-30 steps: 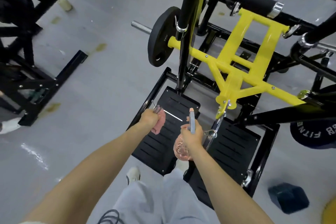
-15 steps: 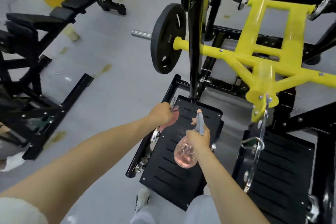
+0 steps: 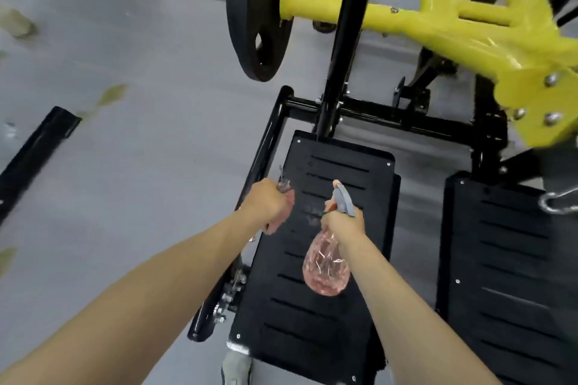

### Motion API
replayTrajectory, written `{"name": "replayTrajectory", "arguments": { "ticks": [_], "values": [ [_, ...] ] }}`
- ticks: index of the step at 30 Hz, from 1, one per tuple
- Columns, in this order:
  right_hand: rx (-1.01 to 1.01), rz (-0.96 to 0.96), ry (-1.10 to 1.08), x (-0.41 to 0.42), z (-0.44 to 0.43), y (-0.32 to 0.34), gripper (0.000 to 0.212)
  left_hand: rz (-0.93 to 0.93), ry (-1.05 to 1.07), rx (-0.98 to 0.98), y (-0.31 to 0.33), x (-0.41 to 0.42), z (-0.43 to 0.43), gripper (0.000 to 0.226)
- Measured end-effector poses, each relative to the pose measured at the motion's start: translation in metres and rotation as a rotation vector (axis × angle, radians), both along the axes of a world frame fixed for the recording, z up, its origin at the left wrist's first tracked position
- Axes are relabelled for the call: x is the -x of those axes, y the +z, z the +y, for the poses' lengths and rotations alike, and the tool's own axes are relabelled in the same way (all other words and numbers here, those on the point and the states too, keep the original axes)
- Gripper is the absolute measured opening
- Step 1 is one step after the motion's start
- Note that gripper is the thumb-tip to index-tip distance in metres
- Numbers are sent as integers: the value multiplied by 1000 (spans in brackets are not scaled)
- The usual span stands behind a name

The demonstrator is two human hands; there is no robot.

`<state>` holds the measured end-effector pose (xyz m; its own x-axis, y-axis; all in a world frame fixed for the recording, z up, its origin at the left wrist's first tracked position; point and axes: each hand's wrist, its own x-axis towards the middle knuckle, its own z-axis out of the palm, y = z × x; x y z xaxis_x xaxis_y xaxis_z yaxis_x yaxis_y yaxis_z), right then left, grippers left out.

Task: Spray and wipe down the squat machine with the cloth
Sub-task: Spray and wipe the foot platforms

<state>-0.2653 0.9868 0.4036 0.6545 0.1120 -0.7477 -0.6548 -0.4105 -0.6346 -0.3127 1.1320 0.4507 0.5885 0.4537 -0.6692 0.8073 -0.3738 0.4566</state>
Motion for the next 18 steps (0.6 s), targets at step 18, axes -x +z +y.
{"name": "replayTrajectory", "arguments": {
  "ticks": [18],
  "values": [
    [256,48,-238,-90,53,-73,20,48,-149,131,-87,-48,19,21]
  ]
}}
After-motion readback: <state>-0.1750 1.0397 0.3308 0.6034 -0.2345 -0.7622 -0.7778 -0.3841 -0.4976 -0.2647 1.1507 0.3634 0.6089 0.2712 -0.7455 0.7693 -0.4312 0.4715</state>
